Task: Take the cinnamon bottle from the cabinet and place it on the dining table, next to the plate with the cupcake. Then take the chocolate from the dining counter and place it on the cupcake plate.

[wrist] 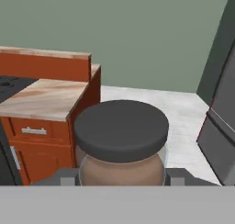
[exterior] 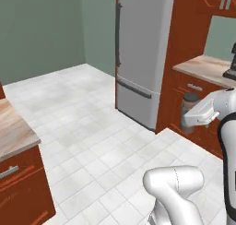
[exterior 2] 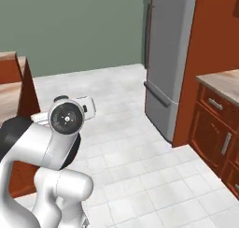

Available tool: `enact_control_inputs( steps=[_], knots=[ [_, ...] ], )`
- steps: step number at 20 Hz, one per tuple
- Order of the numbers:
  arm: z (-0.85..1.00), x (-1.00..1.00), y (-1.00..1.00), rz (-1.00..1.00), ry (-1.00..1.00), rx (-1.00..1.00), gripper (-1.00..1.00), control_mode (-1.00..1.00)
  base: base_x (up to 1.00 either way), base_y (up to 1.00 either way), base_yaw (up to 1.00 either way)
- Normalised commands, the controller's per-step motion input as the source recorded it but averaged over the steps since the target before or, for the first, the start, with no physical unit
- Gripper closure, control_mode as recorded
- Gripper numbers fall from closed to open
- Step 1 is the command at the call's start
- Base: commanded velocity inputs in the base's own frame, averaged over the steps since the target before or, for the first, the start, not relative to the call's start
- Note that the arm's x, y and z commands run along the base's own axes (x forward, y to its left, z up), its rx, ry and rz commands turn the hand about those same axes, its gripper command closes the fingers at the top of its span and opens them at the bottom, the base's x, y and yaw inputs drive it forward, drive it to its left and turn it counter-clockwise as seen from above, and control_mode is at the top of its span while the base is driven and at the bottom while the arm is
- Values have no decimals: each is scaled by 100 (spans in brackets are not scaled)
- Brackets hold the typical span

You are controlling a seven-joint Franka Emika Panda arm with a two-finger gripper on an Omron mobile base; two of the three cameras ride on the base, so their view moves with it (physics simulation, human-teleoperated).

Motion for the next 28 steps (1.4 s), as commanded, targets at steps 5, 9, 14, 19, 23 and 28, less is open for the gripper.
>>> enact_control_inputs(
  steps=[5,9,14,19,23,28],
  knots=[
    [0,0,0,0,0,0,100,100,72,-12,53],
    [0,0,0,0,0,0,100,100,79,-18,49],
    [0,0,0,0,0,0,100,100,70,-29,49],
    [0,0,0,0,0,0,100,100,45,-58,48],
    [0,0,0,0,0,0,100,100,35,-61,49],
    [0,0,0,0,0,0,100,100,35,-57,49]
  ],
)
